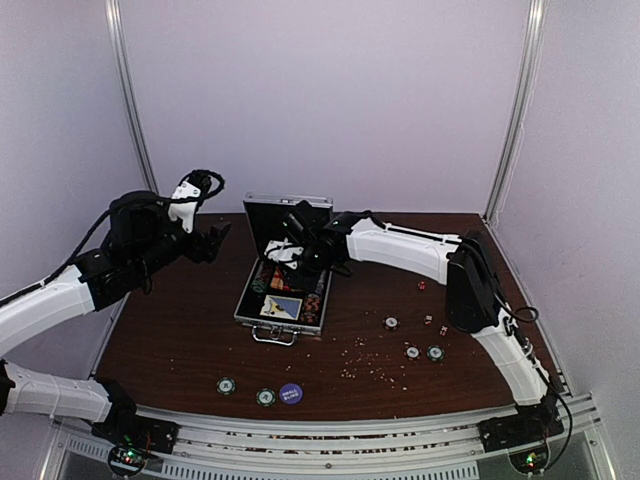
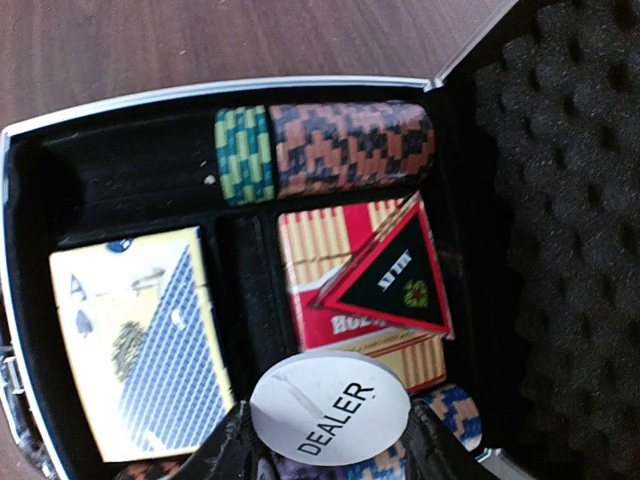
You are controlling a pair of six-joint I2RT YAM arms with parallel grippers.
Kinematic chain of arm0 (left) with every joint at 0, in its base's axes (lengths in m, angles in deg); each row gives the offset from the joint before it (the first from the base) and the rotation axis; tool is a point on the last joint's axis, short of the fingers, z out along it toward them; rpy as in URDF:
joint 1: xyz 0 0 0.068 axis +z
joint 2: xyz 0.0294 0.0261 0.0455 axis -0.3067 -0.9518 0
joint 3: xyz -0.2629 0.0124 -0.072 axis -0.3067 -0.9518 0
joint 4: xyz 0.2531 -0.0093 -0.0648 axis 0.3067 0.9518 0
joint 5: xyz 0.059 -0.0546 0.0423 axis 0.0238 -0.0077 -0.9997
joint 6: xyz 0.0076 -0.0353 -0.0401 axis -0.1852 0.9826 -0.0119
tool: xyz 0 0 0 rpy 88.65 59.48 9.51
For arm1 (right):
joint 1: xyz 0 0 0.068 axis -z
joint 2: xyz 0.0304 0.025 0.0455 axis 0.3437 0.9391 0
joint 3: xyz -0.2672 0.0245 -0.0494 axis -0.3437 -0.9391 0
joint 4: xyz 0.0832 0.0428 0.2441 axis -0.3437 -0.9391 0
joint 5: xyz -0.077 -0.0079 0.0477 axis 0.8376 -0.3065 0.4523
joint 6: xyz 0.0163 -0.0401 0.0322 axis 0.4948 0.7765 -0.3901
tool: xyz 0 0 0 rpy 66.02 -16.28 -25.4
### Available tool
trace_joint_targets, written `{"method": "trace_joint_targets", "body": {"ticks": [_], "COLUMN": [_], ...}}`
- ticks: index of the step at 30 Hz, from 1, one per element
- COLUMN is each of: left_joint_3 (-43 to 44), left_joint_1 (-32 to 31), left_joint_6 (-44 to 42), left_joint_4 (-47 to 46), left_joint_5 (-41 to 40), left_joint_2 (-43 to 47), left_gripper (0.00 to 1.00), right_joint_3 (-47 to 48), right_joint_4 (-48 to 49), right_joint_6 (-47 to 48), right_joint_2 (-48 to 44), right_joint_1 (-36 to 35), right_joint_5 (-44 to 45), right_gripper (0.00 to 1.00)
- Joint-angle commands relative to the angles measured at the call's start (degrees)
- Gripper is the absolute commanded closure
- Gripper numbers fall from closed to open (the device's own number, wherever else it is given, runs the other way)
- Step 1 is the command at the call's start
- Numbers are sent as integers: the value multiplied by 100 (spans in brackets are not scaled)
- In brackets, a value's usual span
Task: Pack up texas hold em set
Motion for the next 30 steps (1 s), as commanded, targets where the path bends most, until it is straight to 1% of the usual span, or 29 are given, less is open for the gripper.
{"method": "trace_joint_targets", "body": {"ticks": [1,10,19,26,30], "left_joint_3": [90,84,82,82,75], "left_joint_1": [29,31,31,30,31], "left_joint_6": [-34,-45,-41,-43,-40], "left_joint_4": [-223,-234,-232,-233,-248], "left_joint_5": [-19,-30,-24,-19,-16], "left_joint_2": [71,75,62,65,56], "left_gripper": [18,18,18,18,18], "right_joint_3": [41,88,283,252,139], "right_joint_4": [780,1294,1475,1376,1208], "right_joint_6": [22,102,46,-25,-89], "right_joint_2": [68,437,701,461,103], "right_joint_1": [89,138,215,215,198], "right_joint_5": [241,391,421,283,33], "right_gripper": [52,47,47,42,39]}}
